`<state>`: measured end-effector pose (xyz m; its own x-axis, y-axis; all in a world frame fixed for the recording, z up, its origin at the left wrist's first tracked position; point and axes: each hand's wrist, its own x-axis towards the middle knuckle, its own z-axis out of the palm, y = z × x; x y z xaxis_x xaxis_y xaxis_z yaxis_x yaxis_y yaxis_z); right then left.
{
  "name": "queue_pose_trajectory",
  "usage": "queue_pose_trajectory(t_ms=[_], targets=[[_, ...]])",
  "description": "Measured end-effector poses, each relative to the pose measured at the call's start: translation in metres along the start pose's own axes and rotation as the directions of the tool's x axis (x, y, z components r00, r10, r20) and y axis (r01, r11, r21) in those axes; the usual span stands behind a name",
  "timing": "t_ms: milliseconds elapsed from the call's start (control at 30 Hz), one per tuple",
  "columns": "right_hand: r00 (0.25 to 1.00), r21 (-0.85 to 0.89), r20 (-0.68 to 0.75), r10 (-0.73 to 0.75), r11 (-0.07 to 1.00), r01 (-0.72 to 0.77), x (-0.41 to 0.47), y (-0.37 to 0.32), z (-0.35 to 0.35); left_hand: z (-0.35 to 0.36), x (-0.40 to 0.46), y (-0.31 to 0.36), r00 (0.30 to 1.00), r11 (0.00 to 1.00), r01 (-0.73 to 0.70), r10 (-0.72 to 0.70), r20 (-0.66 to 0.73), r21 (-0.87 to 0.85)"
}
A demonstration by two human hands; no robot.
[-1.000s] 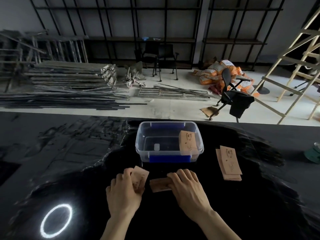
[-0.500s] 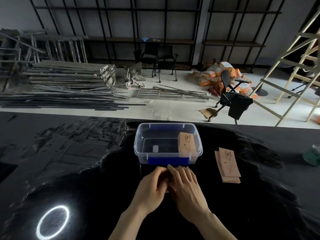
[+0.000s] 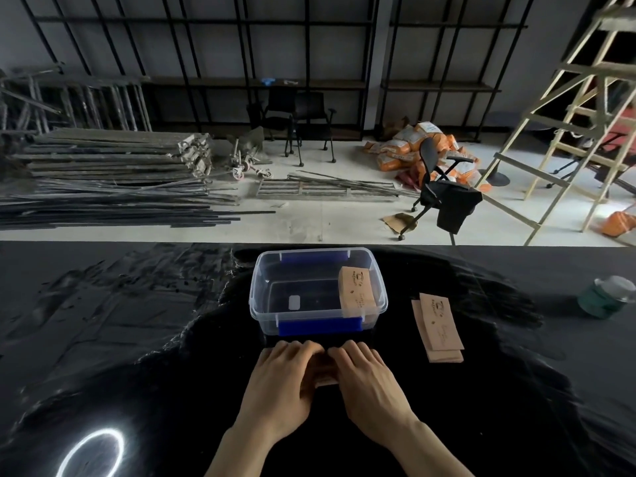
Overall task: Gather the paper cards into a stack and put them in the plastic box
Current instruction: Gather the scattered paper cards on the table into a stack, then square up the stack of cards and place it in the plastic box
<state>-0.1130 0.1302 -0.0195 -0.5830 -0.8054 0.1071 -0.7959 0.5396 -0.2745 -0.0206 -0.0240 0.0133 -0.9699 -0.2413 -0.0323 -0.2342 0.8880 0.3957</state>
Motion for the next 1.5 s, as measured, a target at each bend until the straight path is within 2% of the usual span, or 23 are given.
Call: queue_pose_trajectory(t_ms=[133,233,300,367,433,533,567,600,733,800,867,1000,1100,1233,1300,1400,1467,1500], targets=[[0.996,0.14,-0.029,0.082,0.987,-0.077,-0.004,0.006,-0.01,0.0,0.013,0.011,0.999,0.999,0.002,-0.001,0.037,-0.04],[0.923,0.416,-0.207,0.324,0.883,-0.217,-0.019,0.018,-0.014,0.004,0.02,0.019,0.998,0.983,0.046,-0.037,0.052,-0.179],[0.825,0.635,-0.224,0.519,0.72,-0.281,-0.029,0.029,-0.016,0.011,0.026,0.029,0.996,0.909,0.084,-0.07,0.05,-0.409],[0.763,0.815,-0.082,0.641,0.484,-0.319,-0.036,0.04,-0.023,0.018,0.035,0.046,0.989,0.784,0.144,-0.124,0.076,-0.603],[0.739,0.919,0.059,0.671,0.252,-0.303,-0.043,0.048,-0.033,0.026,0.046,0.068,0.974,0.668,0.224,-0.183,0.136,-0.71],[0.68,0.977,0.087,0.728,0.069,-0.199,-0.05,0.063,-0.048,0.039,0.064,0.105,0.948,0.528,0.314,-0.222,0.228,-0.789],[0.649,0.981,0.085,0.756,0.052,-0.189,-0.05,0.07,-0.052,0.043,0.07,0.116,0.939,0.504,0.339,-0.236,0.251,-0.794],[0.622,0.98,0.068,0.78,0.067,-0.19,-0.05,0.078,-0.054,0.047,0.077,0.126,0.932,0.499,0.356,-0.252,0.26,-0.79],[0.562,0.914,-0.04,0.826,0.257,-0.314,-0.042,0.121,-0.062,0.061,0.107,0.153,0.94,0.587,0.333,-0.267,0.212,-0.738],[0.565,0.834,-0.084,0.821,0.369,-0.411,-0.032,0.137,-0.067,0.065,0.12,0.159,0.941,0.631,0.333,-0.274,0.2,-0.701],[0.582,0.682,-0.151,0.799,0.511,-0.524,-0.02,0.148,-0.07,0.069,0.132,0.162,0.936,0.684,0.348,-0.291,0.198,-0.642],[0.616,0.428,-0.161,0.771,0.617,-0.661,-0.009,0.156,-0.06,0.082,0.144,0.162,0.923,0.77,0.384,-0.325,0.204,-0.51],[0.599,0.381,-0.07,0.797,0.577,-0.723,-0.007,0.162,-0.052,0.089,0.148,0.161,0.915,0.791,0.403,-0.339,0.219,-0.461],[0.565,0.432,0.019,0.825,0.502,-0.749,-0.011,0.164,-0.051,0.093,0.151,0.163,0.897,0.788,0.435,-0.337,0.287,-0.435],[0.543,0.487,0.048,0.838,0.455,-0.745,-0.016,0.161,-0.055,0.09,0.144,0.165,0.892,0.774,0.442,-0.323,0.318,-0.453],[0.523,0.625,0.15,0.839,0.329,-0.708,-0.024,0.153,-0.051,0.089,0.134,0.161,0.888,0.761,0.447,-0.313,0.336,-0.47],[0.603,0.709,0.222,0.766,0.298,-0.639,-0.013,0.103,-0.03,0.075,0.097,0.108,0.872,0.698,0.488,-0.361,0.332,-0.523],[0.625,0.767,0.216,0.75,0.265,-0.584,-0.019,0.101,-0.027,0.078,0.093,0.105,0.887,0.685,0.46,-0.335,0.317,-0.564]])
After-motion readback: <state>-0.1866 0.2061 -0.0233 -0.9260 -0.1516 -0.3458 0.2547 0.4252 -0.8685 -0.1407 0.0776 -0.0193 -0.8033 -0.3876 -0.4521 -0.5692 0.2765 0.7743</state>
